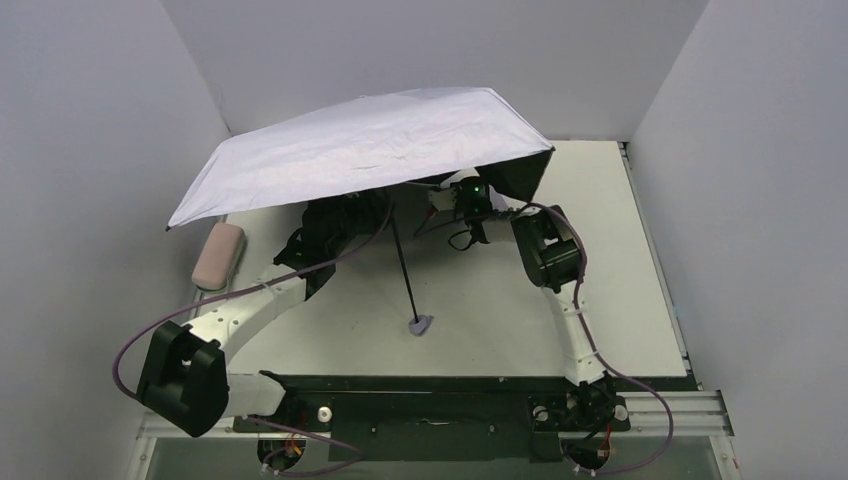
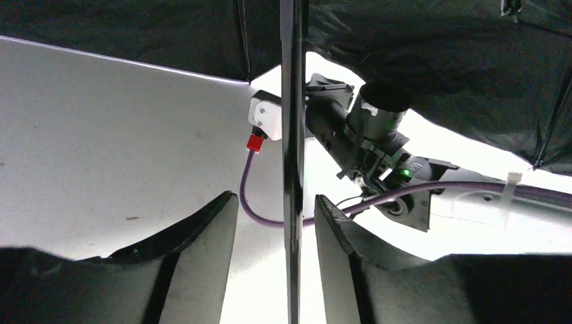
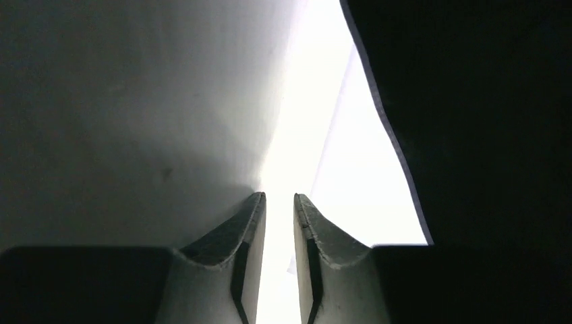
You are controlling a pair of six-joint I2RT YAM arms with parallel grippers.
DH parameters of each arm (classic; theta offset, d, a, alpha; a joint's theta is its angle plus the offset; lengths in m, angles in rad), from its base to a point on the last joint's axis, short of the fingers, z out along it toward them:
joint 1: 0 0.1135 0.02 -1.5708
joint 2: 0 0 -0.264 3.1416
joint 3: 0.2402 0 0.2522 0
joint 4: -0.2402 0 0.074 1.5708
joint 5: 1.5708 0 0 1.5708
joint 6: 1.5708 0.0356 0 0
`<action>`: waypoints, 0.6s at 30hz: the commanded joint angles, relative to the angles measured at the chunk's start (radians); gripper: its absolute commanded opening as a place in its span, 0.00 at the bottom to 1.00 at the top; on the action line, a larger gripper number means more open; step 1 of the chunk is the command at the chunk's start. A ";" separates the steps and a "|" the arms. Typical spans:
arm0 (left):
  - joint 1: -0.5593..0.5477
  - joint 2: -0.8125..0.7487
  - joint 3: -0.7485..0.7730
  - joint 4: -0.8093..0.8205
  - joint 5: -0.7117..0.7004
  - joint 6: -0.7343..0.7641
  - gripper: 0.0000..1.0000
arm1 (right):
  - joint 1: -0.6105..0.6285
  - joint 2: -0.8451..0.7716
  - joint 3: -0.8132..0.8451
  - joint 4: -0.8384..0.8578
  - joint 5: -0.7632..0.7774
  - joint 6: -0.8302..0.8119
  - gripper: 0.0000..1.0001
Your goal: Open the umbrella
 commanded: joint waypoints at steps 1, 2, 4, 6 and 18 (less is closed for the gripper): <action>0.003 -0.027 -0.016 0.052 0.015 0.002 0.46 | 0.051 -0.100 -0.133 0.107 -0.029 0.032 0.22; 0.002 -0.033 -0.027 0.055 0.018 0.003 0.50 | 0.056 -0.123 -0.152 0.117 -0.030 0.038 0.25; 0.002 -0.056 -0.050 0.059 0.024 0.004 0.57 | 0.071 -0.151 -0.196 0.137 -0.024 0.062 0.29; 0.001 -0.083 -0.072 0.060 0.024 0.006 0.73 | 0.081 -0.175 -0.231 0.161 -0.013 0.085 0.34; 0.070 -0.318 -0.214 -0.098 0.043 0.148 0.97 | 0.100 -0.383 -0.425 0.155 0.064 0.262 0.58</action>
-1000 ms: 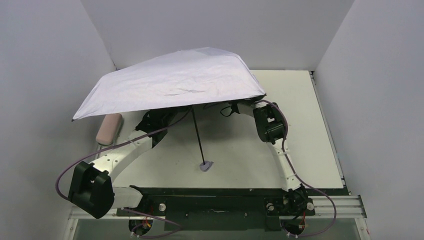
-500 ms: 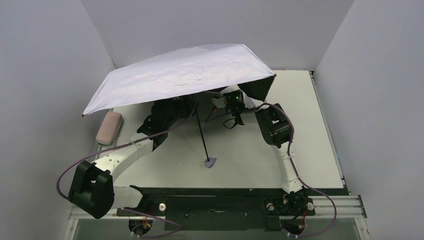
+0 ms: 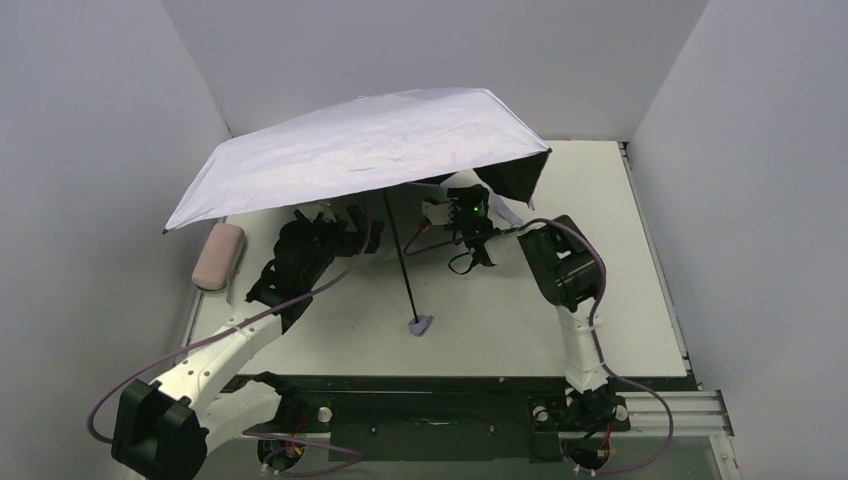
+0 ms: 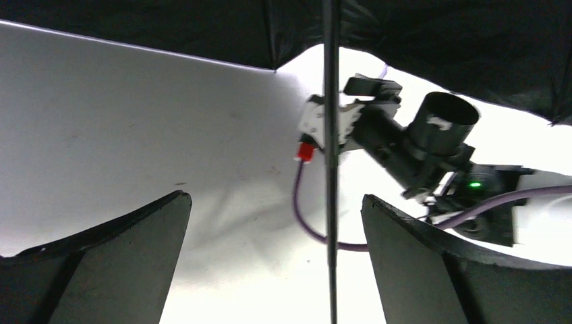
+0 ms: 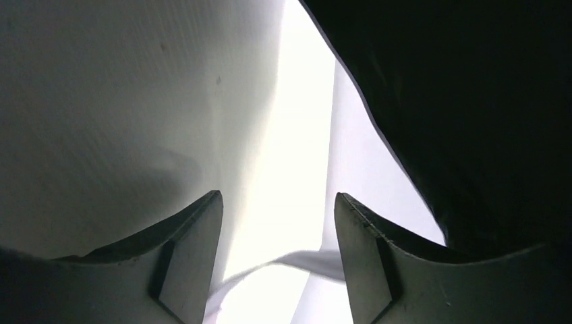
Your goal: Open the umbrella
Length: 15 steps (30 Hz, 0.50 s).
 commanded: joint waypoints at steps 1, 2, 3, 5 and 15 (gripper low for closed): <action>0.048 -0.103 -0.047 -0.076 0.042 0.117 0.97 | 0.008 -0.159 -0.096 0.021 0.040 0.094 0.60; 0.066 -0.116 -0.055 -0.102 0.049 0.136 0.97 | 0.015 -0.174 -0.135 0.016 0.047 0.110 0.61; 0.075 -0.146 -0.071 -0.115 0.062 0.176 0.97 | 0.019 -0.212 -0.155 0.012 0.049 0.119 0.62; 0.100 -0.193 -0.090 -0.158 0.102 0.254 0.97 | 0.040 -0.272 -0.227 0.010 0.059 0.148 0.64; 0.143 -0.326 -0.034 -0.591 0.013 0.622 0.97 | 0.147 -0.746 -0.520 -0.292 0.108 0.442 0.81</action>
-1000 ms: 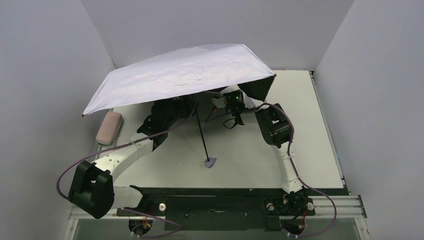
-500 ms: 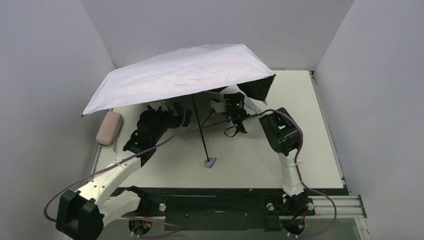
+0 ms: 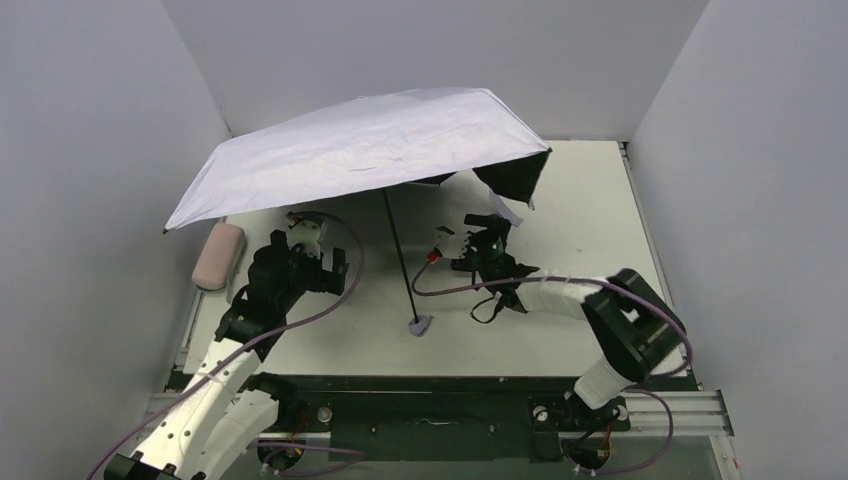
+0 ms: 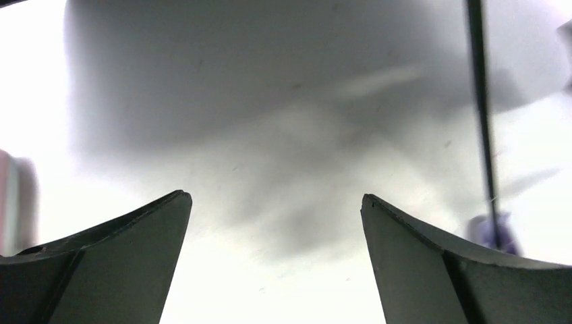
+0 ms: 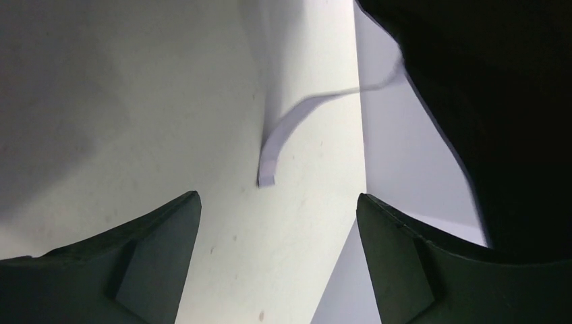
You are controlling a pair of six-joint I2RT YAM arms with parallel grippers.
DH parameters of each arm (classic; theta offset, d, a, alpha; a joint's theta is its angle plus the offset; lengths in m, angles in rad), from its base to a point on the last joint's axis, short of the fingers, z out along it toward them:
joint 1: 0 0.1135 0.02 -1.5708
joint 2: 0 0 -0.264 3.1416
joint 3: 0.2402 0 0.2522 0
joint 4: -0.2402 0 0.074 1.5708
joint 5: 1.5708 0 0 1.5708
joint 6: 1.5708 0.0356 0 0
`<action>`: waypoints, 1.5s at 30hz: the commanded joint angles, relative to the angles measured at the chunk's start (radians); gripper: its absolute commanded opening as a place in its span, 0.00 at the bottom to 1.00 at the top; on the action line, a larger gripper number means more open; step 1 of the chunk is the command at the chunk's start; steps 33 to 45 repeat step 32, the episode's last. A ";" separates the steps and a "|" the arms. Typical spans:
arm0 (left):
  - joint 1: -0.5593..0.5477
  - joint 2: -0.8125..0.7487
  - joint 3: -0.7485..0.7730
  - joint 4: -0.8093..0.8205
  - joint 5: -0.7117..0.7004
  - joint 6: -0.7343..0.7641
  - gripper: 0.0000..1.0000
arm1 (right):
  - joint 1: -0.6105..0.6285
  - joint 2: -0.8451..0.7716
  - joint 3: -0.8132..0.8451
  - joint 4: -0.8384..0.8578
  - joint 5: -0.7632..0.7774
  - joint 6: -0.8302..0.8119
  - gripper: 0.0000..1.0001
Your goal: Open the umbrella
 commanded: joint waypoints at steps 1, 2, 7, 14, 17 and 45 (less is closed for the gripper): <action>0.012 -0.002 0.098 -0.253 -0.058 0.267 0.97 | 0.019 -0.302 -0.065 -0.207 0.023 0.208 0.82; 0.014 0.006 0.110 -0.309 -0.066 0.290 0.97 | 0.017 -0.346 -0.080 -0.290 0.018 0.253 0.83; 0.036 0.081 0.198 -0.481 -0.092 0.383 0.97 | 0.006 -0.653 -0.110 -0.544 -0.013 0.393 0.84; 0.067 0.105 0.264 -0.601 -0.245 0.285 0.97 | -0.048 -0.897 -0.096 -0.742 -0.031 0.624 0.85; 0.070 0.101 0.251 -0.616 -0.318 0.273 0.97 | -0.097 -0.939 -0.081 -0.788 -0.040 0.686 0.85; 0.084 0.089 0.148 -0.470 -0.305 0.331 0.97 | -0.402 -1.101 -0.048 -1.001 -0.228 0.638 0.86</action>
